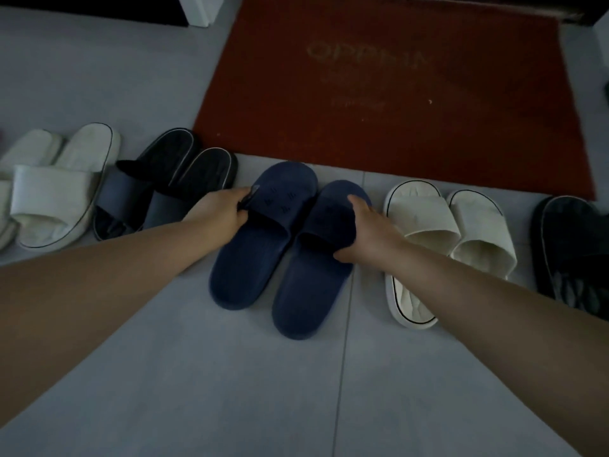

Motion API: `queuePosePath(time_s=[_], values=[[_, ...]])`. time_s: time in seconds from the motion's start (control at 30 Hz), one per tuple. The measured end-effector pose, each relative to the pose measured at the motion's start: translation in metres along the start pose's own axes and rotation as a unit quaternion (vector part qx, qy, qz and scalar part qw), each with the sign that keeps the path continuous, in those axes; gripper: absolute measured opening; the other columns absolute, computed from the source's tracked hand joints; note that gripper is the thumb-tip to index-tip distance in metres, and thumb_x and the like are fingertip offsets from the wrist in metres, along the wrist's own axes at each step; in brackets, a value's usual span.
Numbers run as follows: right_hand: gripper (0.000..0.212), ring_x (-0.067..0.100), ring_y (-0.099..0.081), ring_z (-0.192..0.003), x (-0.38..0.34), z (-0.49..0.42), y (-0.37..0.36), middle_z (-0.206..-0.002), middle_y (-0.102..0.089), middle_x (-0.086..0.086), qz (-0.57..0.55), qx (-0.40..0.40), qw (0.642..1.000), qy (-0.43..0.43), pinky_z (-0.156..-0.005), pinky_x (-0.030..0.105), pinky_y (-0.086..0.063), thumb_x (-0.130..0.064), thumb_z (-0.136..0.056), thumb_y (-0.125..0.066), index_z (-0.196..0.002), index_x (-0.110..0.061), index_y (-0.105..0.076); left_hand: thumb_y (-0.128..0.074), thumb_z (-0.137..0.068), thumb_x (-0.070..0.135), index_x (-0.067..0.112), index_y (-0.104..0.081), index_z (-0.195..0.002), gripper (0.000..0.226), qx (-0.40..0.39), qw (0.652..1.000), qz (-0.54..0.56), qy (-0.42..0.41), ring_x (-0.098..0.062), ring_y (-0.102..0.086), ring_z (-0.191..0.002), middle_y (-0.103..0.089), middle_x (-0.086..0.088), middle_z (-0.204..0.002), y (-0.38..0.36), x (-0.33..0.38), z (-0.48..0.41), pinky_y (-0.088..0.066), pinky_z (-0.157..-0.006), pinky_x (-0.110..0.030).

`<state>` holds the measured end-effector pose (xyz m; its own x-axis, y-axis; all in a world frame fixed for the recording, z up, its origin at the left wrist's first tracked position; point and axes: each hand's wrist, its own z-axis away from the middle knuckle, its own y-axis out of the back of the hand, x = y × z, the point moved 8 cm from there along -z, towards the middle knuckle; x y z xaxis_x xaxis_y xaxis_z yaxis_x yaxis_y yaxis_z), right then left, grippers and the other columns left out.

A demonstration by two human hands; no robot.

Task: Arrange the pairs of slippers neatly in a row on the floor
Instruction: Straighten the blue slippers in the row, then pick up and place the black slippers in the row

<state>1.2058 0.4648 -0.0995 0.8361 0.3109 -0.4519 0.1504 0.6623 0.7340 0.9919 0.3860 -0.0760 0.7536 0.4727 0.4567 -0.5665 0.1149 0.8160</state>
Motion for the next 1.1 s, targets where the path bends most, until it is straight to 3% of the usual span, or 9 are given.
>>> queuePosePath(time_s=[0.13,0.3,0.37,0.43,0.5,0.67,0.77,0.9,1.1], values=[[0.112,0.031,-0.037,-0.133,-0.003,-0.009,0.015,-0.152,-0.028,0.01,0.0,-0.022,1.0,0.016,-0.1,0.038,-0.039,-0.026,-0.068,-0.079,-0.147,-0.019,0.0,-0.054,-0.088,0.017,0.017,-0.054,-0.123,0.035,-0.008,0.999,-0.037,0.025,-0.03,-0.059,-0.103,-0.064,-0.015,-0.116,-0.002,0.003,-0.001,-0.048,-0.092,-0.042],[0.122,0.036,-0.04,-0.128,-0.028,-0.012,0.029,-0.154,-0.019,0.016,0.218,-0.135,0.966,0.016,-0.095,0.04,-0.045,-0.043,-0.066,-0.078,-0.145,-0.01,0.009,-0.063,-0.084,0.016,0.027,-0.016,-0.146,0.078,-0.165,0.966,-0.198,-0.003,-0.027,-0.042,-0.129,-0.037,-0.01,-0.147,0.023,0.014,0.031,-0.035,-0.106,-0.033],[0.119,0.037,-0.03,-0.134,-0.048,-0.007,0.04,-0.155,-0.008,0.015,0.239,-0.14,0.96,0.04,-0.1,0.045,-0.042,-0.046,-0.066,-0.077,-0.146,-0.012,0.004,-0.066,-0.081,0.017,0.025,-0.028,-0.142,0.072,-0.146,0.966,-0.214,-0.007,-0.021,-0.047,-0.125,-0.045,-0.004,-0.142,0.076,0.015,0.053,-0.036,-0.106,-0.026],[0.114,0.038,-0.016,-0.139,-0.07,0.001,0.046,-0.155,-0.006,0.014,0.215,-0.133,0.964,0.082,-0.106,0.049,-0.035,-0.047,-0.067,-0.076,-0.146,-0.013,0.0,-0.068,-0.078,0.028,0.033,-0.042,-0.133,0.061,-0.111,0.966,-0.231,0.028,-0.014,-0.057,-0.1,-0.059,0.003,-0.119,0.137,0.005,0.081,-0.043,-0.087,-0.016],[0.111,0.038,-0.011,-0.141,-0.092,0.009,0.043,-0.156,-0.003,0.013,0.185,-0.145,0.963,0.13,-0.11,0.05,-0.03,-0.049,-0.07,-0.073,-0.147,-0.015,0.0,-0.061,-0.071,0.053,0.049,-0.043,-0.116,0.049,-0.107,0.955,-0.257,0.1,-0.017,-0.06,-0.094,-0.063,0.005,-0.106,0.178,-0.017,0.106,-0.046,-0.084,-0.024],[0.09,0.028,-0.018,-0.141,-0.142,-0.001,0.025,-0.155,-0.019,0.001,0.142,-0.097,0.953,0.248,-0.11,0.041,-0.025,-0.049,-0.076,-0.066,-0.145,-0.028,-0.013,-0.071,-0.076,0.008,0.023,-0.053,-0.115,0.046,-0.075,0.991,-0.067,0.086,-0.022,-0.055,-0.108,-0.062,-0.004,-0.109,0.157,-0.083,0.086,-0.038,-0.085,-0.025],[0.068,0.022,-0.033,-0.133,-0.172,-0.017,0.013,-0.147,-0.035,-0.001,0.114,-0.064,0.956,0.263,-0.1,0.03,-0.03,-0.045,-0.08,-0.062,-0.139,-0.036,-0.029,-0.072,-0.076,0.011,0.018,-0.044,-0.132,0.064,-0.1,0.993,-0.052,0.033,-0.011,-0.049,-0.107,-0.057,-0.004,-0.124,0.129,-0.126,0.053,-0.035,-0.088,-0.022],[0.052,0.021,-0.034,-0.132,-0.228,-0.039,-0.007,-0.147,-0.036,-0.002,0.109,-0.035,0.964,0.241,-0.101,0.026,-0.026,-0.03,-0.088,-0.057,-0.136,-0.032,-0.038,-0.074,-0.073,0.011,0.016,-0.045,-0.132,0.066,-0.153,0.988,-0.017,-0.027,-0.021,-0.052,-0.114,-0.056,-0.008,-0.127,0.136,-0.157,0.009,-0.039,-0.092,-0.025],[0.068,0.031,-0.032,-0.134,-0.317,-0.112,-0.059,-0.151,-0.029,0.006,0.209,-0.025,0.963,0.17,-0.11,0.042,-0.032,0.002,-0.083,-0.046,-0.141,-0.03,-0.031,-0.079,-0.067,0.015,0.019,-0.038,-0.137,0.082,-0.144,0.985,-0.033,-0.091,-0.019,-0.046,-0.119,-0.046,-0.004,-0.138,0.157,-0.203,-0.04,-0.037,-0.094,-0.024]])
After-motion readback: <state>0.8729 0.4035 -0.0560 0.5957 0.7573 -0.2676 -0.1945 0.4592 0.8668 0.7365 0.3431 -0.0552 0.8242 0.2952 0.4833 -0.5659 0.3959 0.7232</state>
